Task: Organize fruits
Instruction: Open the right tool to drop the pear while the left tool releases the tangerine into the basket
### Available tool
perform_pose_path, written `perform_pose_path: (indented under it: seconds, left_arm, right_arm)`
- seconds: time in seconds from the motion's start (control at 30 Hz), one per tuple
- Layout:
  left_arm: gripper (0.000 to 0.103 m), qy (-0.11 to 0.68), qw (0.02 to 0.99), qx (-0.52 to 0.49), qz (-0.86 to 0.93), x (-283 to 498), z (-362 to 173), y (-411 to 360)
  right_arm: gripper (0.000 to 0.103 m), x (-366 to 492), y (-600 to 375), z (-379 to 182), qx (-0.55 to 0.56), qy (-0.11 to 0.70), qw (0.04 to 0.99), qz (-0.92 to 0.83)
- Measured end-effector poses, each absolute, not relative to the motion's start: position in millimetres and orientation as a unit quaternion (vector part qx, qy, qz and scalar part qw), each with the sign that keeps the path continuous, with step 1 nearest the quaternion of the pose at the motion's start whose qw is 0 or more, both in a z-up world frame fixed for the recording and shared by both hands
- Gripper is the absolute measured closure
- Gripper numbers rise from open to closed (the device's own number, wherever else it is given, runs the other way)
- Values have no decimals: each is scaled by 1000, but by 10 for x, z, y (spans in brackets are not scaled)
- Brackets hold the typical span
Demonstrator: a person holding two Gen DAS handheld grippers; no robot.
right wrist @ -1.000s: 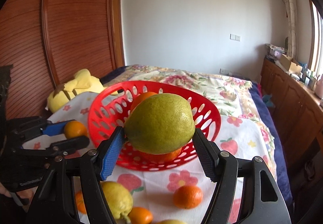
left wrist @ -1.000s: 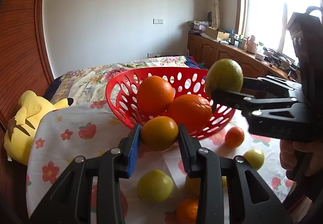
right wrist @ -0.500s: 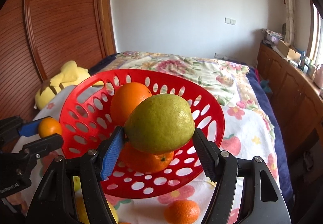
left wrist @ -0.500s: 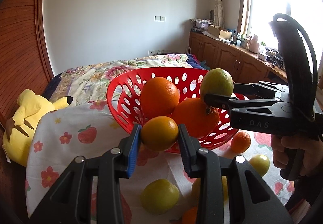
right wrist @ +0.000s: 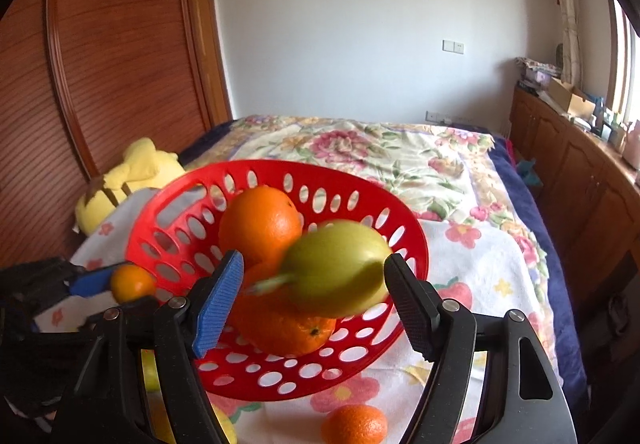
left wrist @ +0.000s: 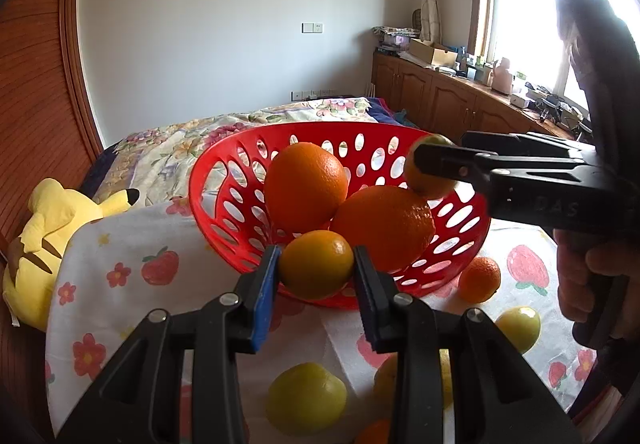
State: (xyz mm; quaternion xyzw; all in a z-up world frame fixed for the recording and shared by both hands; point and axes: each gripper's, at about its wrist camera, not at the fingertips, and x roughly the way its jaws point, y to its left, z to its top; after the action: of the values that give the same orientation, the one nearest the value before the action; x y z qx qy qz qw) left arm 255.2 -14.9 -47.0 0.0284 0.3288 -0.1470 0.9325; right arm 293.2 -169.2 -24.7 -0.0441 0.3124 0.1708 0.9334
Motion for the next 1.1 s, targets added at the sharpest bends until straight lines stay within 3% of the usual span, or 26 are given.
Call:
perform_pose_path:
  seconds: [0.4,0.7,1.1]
  left_arm:
    - [68,333,932,38,-141,2599,-505,-185]
    - [56,320,936,48,-136,2480,-483,-182]
    - [52,299,941,36,-153,1963,-475,-45]
  right_arm:
    - [28,2643,-1916,-261,-29,299,935,185]
    - [28,2305,-2172,-449,-6,305,934,185]
    - [28,1864,-2264,-754,-22,313,932,182]
